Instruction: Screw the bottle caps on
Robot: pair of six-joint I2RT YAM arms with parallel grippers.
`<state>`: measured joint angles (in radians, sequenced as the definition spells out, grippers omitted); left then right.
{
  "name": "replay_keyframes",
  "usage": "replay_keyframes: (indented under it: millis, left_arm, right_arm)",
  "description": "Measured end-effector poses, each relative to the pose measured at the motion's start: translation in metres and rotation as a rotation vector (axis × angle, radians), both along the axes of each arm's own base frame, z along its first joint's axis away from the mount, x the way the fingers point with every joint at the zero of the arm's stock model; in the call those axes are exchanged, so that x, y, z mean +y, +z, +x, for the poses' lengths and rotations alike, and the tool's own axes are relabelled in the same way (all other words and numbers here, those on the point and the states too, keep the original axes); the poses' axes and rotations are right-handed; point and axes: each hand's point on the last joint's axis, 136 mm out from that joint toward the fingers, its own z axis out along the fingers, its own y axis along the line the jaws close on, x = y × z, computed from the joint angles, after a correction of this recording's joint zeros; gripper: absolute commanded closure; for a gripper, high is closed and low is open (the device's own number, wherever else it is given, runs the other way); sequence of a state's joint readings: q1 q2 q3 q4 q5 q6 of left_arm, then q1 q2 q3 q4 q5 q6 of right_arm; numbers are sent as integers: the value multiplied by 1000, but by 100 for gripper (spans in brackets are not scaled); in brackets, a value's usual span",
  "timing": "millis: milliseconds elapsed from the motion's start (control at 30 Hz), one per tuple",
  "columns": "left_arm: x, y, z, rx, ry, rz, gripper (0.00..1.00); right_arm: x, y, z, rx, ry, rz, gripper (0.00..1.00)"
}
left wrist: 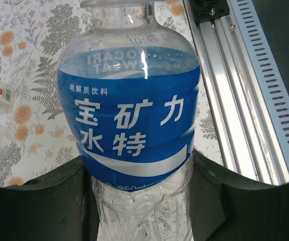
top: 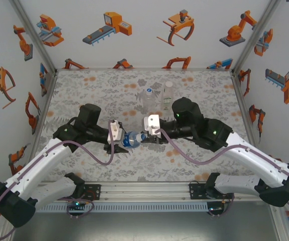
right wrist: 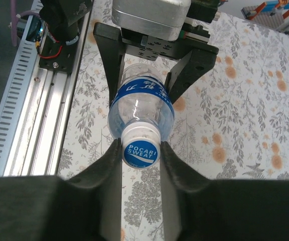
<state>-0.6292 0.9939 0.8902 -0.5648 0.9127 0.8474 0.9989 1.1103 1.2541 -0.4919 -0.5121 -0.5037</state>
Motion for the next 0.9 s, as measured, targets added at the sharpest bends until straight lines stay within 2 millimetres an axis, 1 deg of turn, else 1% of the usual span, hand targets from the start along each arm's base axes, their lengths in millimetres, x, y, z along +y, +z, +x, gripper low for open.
replay_keyframes:
  millis: [67,100,133,200,267,367,500,600,667,733,867,900]
  left_arm:
    - [1,-1,0,4,3,6,100]
    - [1,-2,0,8,5,11,100]
    - [2,-3,0,9,8,15,100]
    - [2,-5,1,12,15,24,100]
    - [3,-6,2,11,23,31,100]
    - [4,-7,4,11,36,38,100]
    - [5,-9,6,15,50,47,100]
    - [6,-11,7,19,61,58,100]
    - [6,-12,8,18,66,63,100]
    - [6,-12,9,13,70,64,100]
    - [6,-11,11,4,75,62,100]
    - [6,-10,12,0,75,60,100]
  right_arm:
    - [0,-1,2,31,-23,9,92]
    - [0,-2,3,55,-45,17,99]
    - [0,-3,6,87,-75,26,100]
    - [0,-4,14,181,-160,51,100]
    - [-1,-6,24,319,-275,73,100]
    - [-5,-9,40,568,-468,122,100]
    - [-16,-22,57,959,-730,217,100]
    - [-22,-32,64,1171,-854,288,100]
    - [-24,-35,68,1253,-905,319,100]
    - [-25,-36,70,1297,-938,339,100]
    - [-26,-35,74,1313,-974,339,100]
    - [-26,-34,74,1311,-980,335,96]
